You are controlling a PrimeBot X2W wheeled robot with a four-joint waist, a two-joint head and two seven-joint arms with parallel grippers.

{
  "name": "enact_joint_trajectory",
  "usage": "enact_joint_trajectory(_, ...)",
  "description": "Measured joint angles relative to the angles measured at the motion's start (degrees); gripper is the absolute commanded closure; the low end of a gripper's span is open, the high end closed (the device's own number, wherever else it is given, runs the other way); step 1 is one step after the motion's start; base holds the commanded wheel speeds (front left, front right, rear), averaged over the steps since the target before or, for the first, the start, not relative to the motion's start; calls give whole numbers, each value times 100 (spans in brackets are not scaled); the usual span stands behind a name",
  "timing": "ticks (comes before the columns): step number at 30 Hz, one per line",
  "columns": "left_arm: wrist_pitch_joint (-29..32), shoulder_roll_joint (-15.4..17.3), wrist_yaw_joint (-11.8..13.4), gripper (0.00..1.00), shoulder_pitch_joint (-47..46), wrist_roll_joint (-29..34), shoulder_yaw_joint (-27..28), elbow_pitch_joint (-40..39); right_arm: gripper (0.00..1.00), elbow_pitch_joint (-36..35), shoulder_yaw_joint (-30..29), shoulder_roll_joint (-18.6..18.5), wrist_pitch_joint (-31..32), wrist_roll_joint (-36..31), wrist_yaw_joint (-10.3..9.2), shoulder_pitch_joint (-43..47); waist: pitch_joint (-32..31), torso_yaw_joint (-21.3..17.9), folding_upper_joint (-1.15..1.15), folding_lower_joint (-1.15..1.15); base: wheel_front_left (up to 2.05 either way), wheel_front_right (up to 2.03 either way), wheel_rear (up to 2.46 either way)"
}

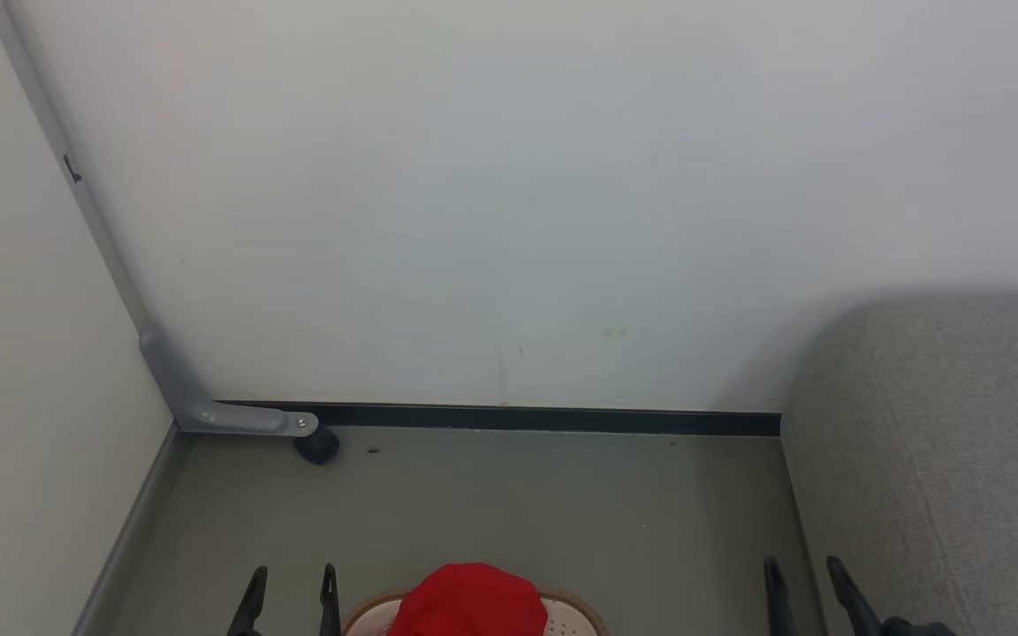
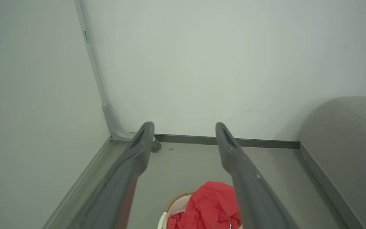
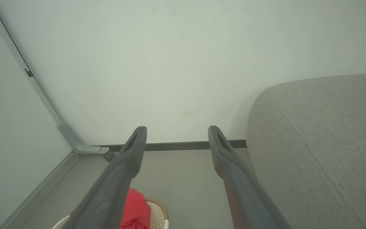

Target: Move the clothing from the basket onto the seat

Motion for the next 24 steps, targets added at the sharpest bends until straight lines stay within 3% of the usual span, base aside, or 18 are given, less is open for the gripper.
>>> enact_joint_trajectory(24, 0, 5, -49, 0, -87, -238, -136, 375, 0, 350, 12, 8, 0, 8, 100, -27, -48, -17, 0, 0, 0, 0, 0)
